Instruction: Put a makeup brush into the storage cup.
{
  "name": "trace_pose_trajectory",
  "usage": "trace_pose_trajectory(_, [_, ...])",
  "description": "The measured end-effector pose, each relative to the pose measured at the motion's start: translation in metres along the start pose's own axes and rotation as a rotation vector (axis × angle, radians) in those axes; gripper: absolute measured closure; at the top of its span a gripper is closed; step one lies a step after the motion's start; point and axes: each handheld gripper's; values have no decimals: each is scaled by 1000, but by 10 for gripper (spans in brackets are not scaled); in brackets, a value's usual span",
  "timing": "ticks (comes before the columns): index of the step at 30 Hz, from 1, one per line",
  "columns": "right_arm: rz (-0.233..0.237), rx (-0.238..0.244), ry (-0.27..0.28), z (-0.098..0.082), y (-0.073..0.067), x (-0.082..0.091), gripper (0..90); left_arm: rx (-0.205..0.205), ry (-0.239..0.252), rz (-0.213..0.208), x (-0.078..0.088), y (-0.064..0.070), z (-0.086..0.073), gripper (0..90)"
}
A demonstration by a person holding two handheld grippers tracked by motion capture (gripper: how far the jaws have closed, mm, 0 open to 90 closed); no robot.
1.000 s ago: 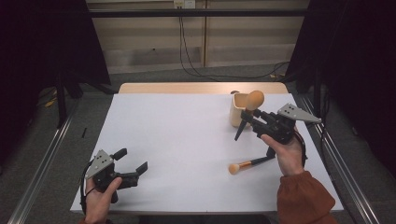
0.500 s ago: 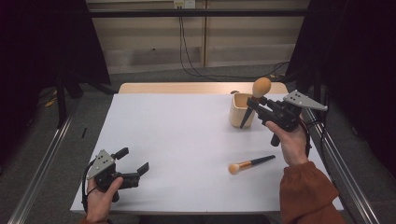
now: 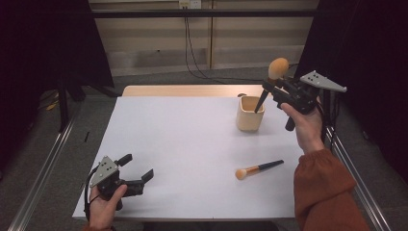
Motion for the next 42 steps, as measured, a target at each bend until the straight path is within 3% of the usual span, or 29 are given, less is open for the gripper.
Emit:
trace_pose_trajectory(6, [-21,-14,4,7,7,-15,636,-8,-5,2,-1,-2,0,23])
trace_pose_trajectory(14, [-42,13,-7,8,10,-34,636,2,9,5,0,-5,0,25])
trace_pose_trajectory(20, [-52,29,-14,12,10,-41,636,-16,3,5,0,-5,0,25])
trace_pose_trajectory(23, [-54,27,-26,8,10,-45,636,-24,-7,-15,1,-6,1,29])
trace_pose_trajectory(37, [-64,16,-68,-16,11,-51,636,-16,-4,6,1,-8,0,26])
trace_pose_trajectory(42, [-70,16,-84,-26,14,-53,636,-32,-9,10,1,-8,1,26])
Point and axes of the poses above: each handheld gripper's, and its own axes: x roughly backward along the jaws, z roughly out of its top, y roughly to its right, and after that the axes turned 2 degrees about x, right-handed
